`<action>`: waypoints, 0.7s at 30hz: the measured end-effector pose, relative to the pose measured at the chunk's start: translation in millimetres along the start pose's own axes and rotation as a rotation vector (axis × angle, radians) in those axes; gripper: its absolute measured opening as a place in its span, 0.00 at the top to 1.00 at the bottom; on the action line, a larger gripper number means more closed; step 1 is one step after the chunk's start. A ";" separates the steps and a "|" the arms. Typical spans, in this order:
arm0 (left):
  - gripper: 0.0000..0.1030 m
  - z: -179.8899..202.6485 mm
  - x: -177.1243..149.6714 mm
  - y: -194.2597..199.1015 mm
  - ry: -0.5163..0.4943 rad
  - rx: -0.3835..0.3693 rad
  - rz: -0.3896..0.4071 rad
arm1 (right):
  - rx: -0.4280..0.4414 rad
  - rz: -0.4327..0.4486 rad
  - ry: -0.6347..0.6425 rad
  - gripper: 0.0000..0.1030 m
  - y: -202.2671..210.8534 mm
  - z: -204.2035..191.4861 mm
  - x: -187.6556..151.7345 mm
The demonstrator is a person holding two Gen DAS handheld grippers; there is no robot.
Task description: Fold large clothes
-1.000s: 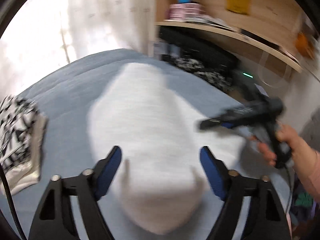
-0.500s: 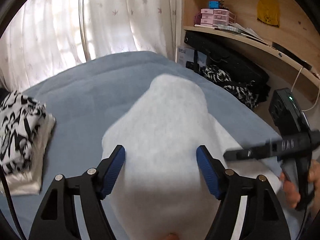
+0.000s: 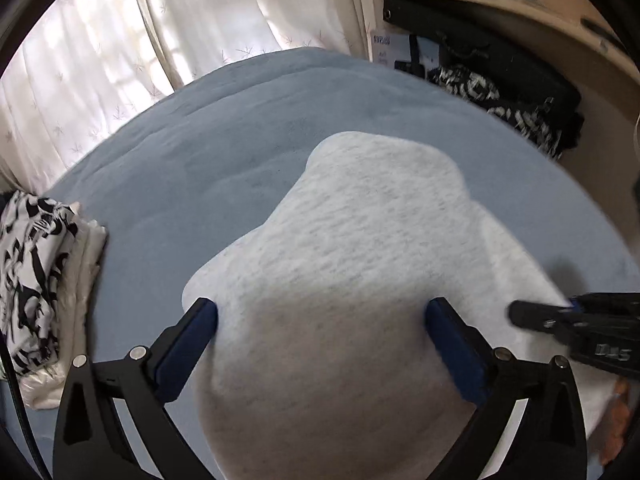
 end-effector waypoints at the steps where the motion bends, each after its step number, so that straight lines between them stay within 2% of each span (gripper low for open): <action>1: 0.01 2.1 -1.1 -2.4 -0.013 0.008 0.006 | 0.003 0.011 -0.016 0.83 0.4 4.3 -3.0; 8: 0.01 9.8 -8.9 -11.6 -0.031 0.019 0.041 | 0.002 0.054 -0.043 0.83 -3.5 19.5 -10.4; 13: 0.01 8.0 -11.5 -14.9 -0.026 0.001 0.063 | -0.014 0.084 -0.017 0.83 -8.4 10.6 -13.6; 21: 0.01 5.3 -12.2 -13.2 -0.018 -0.016 0.076 | 0.034 0.043 -0.020 0.83 -7.2 18.3 -9.2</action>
Point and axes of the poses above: each gripper's, at about its wrist camera, not at the fingertips, and y roughly against the way its jaws point, z to its right, x to its top, the point moved 6 cm from there along -y, roughly the way its jaws point, and after that the axes turned 3 degrees about -y, right-handed, at the moved point
